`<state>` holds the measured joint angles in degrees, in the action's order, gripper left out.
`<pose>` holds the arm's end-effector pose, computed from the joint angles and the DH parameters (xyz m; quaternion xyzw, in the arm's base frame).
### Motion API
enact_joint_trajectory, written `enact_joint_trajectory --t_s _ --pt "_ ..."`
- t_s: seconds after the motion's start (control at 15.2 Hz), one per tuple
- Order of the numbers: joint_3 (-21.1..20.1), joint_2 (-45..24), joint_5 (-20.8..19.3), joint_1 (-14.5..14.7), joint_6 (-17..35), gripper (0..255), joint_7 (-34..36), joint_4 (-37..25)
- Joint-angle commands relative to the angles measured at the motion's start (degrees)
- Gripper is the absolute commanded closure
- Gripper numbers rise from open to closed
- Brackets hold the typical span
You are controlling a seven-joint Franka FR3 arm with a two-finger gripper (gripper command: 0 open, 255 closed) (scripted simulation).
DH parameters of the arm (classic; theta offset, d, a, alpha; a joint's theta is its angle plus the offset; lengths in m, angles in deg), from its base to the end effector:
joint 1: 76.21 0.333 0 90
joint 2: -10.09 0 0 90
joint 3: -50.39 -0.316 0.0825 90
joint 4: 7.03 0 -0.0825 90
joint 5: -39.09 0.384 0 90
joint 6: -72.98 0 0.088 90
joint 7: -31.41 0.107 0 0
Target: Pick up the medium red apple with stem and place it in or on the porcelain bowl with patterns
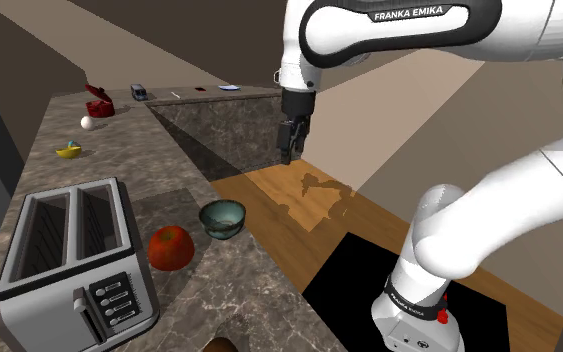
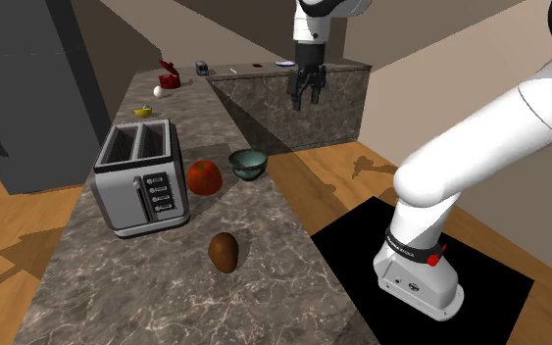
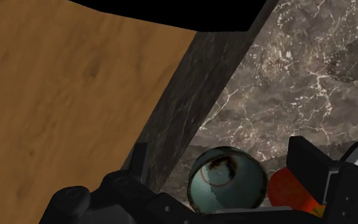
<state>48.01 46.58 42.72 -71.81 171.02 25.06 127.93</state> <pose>0.3543 0.0506 0.5533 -0.9942 -0.1057 0.0039 0.0190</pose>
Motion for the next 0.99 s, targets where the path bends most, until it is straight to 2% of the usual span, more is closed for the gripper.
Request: enact_joint_trajectory --t_s 0.0,0.46,0.92 --pt "-1.25 -2.96 0.49 0.94 2.45 0 0.17 -0.81" --pt "-5.98 -15.05 1.10 3.83 10.31 0 1.47 -5.88" --pt "-10.49 -27.87 -0.73 6.28 16.00 0 3.52 -13.65"
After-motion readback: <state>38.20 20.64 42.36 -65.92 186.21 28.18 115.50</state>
